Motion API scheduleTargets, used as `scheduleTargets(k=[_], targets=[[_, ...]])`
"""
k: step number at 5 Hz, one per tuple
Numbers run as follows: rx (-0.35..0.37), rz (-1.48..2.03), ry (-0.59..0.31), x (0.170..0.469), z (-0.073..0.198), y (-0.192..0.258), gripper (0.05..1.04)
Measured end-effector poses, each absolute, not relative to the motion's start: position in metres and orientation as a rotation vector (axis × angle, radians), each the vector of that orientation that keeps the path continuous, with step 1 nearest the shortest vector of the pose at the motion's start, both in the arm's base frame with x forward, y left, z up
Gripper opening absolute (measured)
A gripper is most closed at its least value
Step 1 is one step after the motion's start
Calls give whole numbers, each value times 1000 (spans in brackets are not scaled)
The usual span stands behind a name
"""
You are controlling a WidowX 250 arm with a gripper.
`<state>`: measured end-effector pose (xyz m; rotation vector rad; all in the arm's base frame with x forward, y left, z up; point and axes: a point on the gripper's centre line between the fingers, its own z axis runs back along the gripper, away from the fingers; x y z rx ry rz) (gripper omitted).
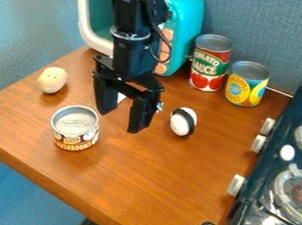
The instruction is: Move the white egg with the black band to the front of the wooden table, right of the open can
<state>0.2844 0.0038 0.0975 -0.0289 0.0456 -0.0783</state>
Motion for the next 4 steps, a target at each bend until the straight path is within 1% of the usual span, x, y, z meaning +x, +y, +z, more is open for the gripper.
scheduleTargets(k=[1,2,3,4], targets=[[-30,-78,72,283,90,3,1001],[-36,-88,18,306,94,-4,1001],[-57,-146,-45,324,96,-20,1001],[-53,-171,-64,346,90,-24,1001]])
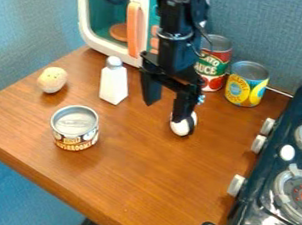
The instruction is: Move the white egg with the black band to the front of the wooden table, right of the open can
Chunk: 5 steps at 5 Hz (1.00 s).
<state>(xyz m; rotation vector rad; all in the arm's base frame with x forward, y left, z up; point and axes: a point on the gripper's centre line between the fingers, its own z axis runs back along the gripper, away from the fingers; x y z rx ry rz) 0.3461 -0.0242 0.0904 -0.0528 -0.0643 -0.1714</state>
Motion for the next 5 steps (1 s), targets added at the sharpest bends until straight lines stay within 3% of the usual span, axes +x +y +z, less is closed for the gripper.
scheduleTargets(k=[2,4,5], targets=[[-21,-188,-39,379,72,-25,1001],[18,-175,39,385,63,-18,1001],[-40,-189,50,387,57,-24,1001]])
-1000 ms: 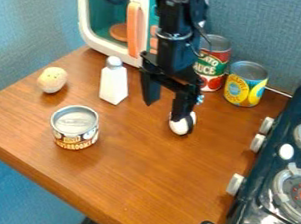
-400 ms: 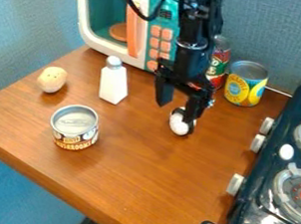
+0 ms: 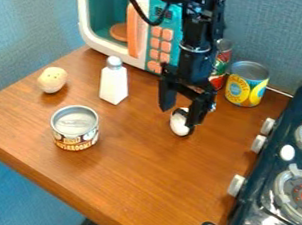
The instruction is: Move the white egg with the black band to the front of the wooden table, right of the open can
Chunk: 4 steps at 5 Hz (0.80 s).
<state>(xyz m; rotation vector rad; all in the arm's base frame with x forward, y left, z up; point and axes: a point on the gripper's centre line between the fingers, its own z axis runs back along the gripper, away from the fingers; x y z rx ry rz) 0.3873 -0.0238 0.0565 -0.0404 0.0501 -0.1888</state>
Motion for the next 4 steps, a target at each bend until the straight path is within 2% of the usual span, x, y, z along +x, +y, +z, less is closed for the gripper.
scheduleTargets(k=[2,3,4], targets=[[-110,-156,103,406,40,-27,1001],[-94,-124,143,410,29,-25,1001],[-91,-97,137,412,25,-26,936]])
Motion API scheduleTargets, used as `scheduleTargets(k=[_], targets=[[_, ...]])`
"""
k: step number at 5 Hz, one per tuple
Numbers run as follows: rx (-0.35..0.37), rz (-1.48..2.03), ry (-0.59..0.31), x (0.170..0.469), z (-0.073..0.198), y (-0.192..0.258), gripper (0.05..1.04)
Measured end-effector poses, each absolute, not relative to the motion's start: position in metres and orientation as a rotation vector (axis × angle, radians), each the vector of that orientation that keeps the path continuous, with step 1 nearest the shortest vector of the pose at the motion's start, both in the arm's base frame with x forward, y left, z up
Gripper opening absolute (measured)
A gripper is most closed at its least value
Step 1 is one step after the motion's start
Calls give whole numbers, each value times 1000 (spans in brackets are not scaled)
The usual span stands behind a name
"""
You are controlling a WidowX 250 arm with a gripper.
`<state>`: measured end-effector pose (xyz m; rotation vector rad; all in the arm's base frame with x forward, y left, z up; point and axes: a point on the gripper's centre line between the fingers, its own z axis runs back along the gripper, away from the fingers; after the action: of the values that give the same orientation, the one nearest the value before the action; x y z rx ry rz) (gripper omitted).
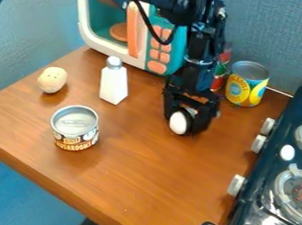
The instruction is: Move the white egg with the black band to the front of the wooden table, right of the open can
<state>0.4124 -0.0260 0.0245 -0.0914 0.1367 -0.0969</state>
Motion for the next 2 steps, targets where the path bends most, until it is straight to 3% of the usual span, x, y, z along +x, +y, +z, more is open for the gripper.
scheduleTargets(k=[1,2], targets=[[-91,-94,134,411,23,-26,731],[-90,-100,127,401,23,-25,705]])
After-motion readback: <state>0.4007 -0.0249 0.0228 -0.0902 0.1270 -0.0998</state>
